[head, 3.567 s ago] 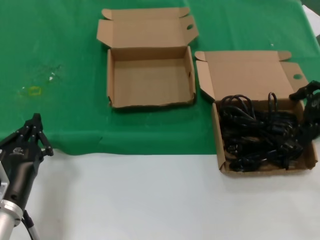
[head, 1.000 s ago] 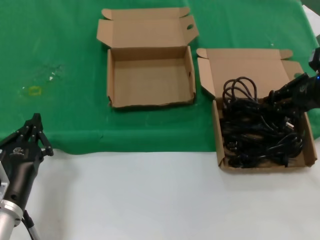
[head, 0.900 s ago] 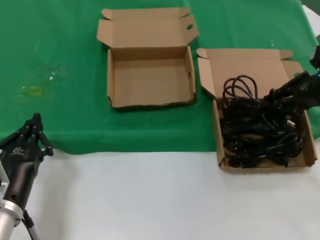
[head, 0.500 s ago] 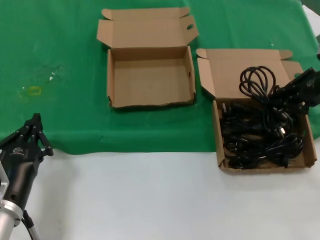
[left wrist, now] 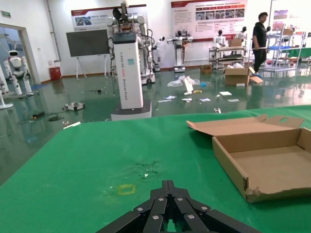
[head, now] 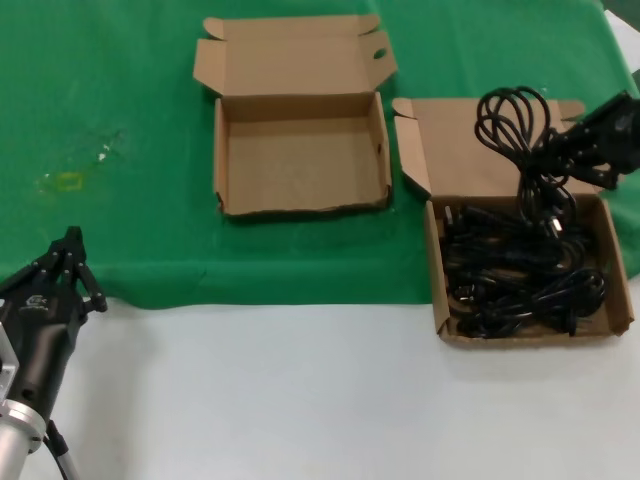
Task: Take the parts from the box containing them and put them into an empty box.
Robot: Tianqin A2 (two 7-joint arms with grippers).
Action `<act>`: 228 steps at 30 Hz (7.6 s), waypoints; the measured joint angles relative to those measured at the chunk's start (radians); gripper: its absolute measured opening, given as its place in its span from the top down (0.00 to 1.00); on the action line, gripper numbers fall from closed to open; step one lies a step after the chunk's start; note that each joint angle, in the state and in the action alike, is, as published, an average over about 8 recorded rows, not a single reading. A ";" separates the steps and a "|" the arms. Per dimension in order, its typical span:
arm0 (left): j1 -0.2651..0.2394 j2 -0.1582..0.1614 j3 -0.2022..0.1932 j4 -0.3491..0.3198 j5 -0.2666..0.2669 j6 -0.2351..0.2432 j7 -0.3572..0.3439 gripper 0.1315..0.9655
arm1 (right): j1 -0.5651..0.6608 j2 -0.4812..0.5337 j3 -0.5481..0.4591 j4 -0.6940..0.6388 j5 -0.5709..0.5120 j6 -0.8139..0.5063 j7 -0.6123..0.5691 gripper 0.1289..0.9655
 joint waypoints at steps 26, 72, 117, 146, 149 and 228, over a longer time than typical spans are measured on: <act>0.000 0.000 0.000 0.000 0.000 0.000 0.000 0.99 | 0.311 -0.359 -0.059 -0.670 -0.040 0.046 -0.694 0.94; 0.000 0.000 0.000 0.000 0.000 0.000 0.000 0.99 | 0.326 -0.647 -0.057 -0.763 -0.077 0.296 -1.461 0.94; 0.000 0.000 0.000 0.000 0.000 0.000 0.000 0.99 | 0.242 -0.695 -0.034 -0.763 -0.047 0.513 -1.657 0.90; 0.000 0.000 0.000 0.000 0.000 0.000 0.000 0.98 | 0.258 -0.680 0.017 -0.769 -0.008 0.519 -1.611 0.34; 0.000 0.000 0.000 0.000 0.000 0.000 0.000 0.98 | 0.259 -0.680 0.019 -0.769 -0.006 0.518 -1.609 0.31; 0.000 0.000 0.000 0.000 0.000 0.000 0.000 0.00 | -1.086 -0.427 0.424 0.648 0.348 1.231 -0.276 0.00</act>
